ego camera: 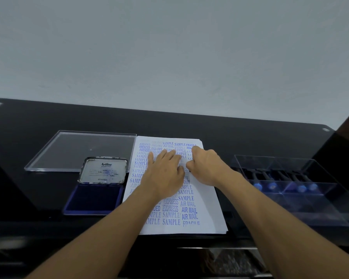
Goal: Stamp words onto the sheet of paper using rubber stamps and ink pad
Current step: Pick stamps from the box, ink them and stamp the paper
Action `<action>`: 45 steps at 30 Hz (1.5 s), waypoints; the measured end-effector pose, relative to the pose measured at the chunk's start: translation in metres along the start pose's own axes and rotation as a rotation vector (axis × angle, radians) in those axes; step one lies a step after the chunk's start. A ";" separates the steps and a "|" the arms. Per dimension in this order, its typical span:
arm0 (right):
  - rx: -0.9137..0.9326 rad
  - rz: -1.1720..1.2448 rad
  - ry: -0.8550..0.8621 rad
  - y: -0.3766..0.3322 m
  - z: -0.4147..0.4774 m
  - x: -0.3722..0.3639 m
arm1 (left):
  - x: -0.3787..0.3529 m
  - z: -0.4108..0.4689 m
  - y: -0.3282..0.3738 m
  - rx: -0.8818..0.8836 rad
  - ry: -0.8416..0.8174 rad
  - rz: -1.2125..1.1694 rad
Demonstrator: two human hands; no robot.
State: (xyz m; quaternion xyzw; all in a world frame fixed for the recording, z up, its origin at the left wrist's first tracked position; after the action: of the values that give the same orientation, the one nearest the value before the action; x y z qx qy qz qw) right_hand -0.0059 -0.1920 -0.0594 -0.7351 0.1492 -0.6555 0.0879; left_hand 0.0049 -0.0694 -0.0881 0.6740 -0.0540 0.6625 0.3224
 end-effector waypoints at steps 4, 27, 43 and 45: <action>0.002 -0.004 0.008 -0.001 0.000 0.001 | 0.001 0.000 0.000 0.004 0.000 0.002; -0.007 0.029 0.025 0.001 0.003 -0.001 | 0.000 0.001 0.000 0.001 0.002 0.019; 0.002 0.026 0.058 0.001 -0.001 -0.003 | 0.000 0.000 0.001 0.009 -0.015 0.025; 0.005 0.022 0.065 0.001 -0.001 -0.004 | 0.000 0.000 0.001 0.010 -0.014 0.024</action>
State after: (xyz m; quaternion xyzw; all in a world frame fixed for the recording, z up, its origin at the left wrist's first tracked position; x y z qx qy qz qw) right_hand -0.0076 -0.1914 -0.0628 -0.7114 0.1585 -0.6784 0.0922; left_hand 0.0046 -0.0699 -0.0875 0.6794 -0.0610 0.6620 0.3106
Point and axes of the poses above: each hand's wrist, its own z-axis towards the middle knuckle, its own x-axis out of the back of the hand, y = z × x, the point moved 7 cm from there along z, towards the middle knuckle, and after that the axes turned 5 degrees about -y, right-handed, at the moved point
